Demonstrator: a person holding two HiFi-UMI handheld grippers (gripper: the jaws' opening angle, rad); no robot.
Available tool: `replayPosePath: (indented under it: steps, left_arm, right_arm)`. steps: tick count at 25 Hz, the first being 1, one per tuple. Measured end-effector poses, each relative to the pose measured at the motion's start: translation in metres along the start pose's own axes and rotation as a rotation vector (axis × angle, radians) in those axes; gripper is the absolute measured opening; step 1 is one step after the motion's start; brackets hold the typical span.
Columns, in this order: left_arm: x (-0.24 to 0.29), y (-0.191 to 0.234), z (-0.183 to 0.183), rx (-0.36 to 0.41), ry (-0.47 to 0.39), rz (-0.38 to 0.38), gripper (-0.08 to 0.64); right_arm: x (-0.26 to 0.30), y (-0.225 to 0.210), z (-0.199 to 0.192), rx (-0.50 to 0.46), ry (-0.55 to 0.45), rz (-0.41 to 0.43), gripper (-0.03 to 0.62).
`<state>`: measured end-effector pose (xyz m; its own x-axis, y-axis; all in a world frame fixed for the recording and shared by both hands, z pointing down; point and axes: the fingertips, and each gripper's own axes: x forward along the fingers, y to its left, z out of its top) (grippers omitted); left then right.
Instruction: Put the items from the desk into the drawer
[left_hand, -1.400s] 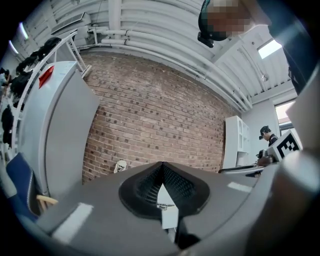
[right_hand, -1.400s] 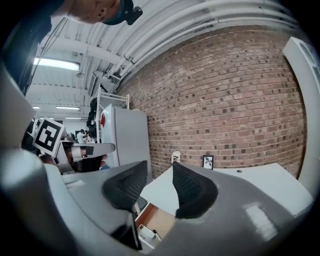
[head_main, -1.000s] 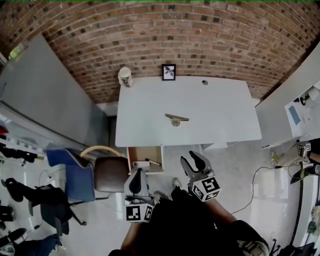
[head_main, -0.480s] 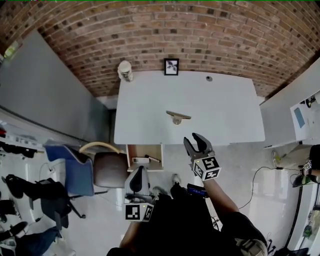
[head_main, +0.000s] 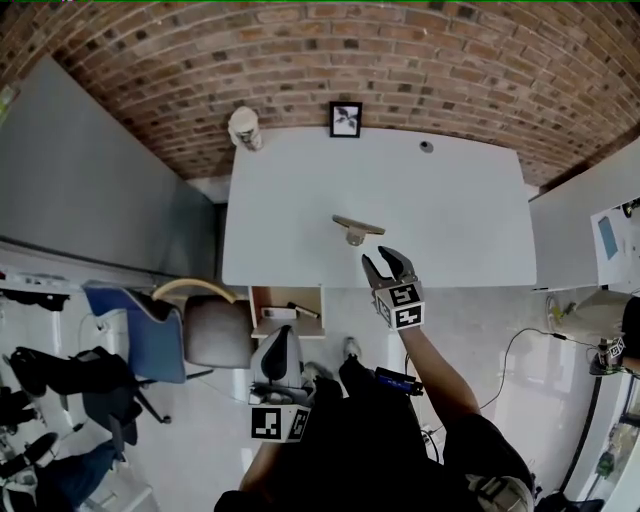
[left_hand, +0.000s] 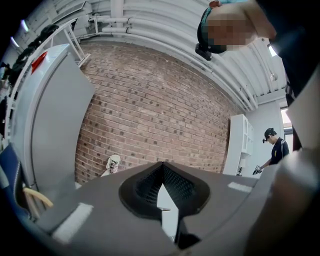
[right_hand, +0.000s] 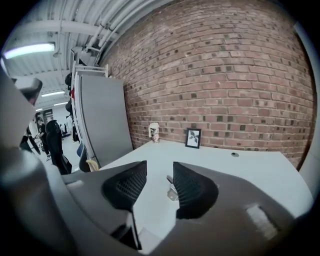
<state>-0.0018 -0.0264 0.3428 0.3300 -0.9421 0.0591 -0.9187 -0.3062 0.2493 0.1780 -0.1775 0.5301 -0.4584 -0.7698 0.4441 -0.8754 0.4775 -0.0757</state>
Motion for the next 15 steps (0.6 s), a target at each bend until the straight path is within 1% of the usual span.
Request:
replayPosePath:
  steps: [8, 12, 15]
  left_arm:
    - [0.029, 0.003, -0.008, -0.005, 0.022, 0.013, 0.02]
    - [0.038, 0.007, -0.013, -0.012, 0.04, 0.029, 0.02]
    - [0.042, 0.007, -0.018, -0.015, 0.053, 0.039, 0.02]
  right_arm:
    - [0.069, -0.032, -0.067, -0.112, 0.191, 0.0, 0.169]
    - [0.097, -0.044, -0.096, -0.168, 0.278, -0.007, 0.169]
    - [0.113, -0.05, -0.112, -0.231, 0.336, 0.0, 0.169]
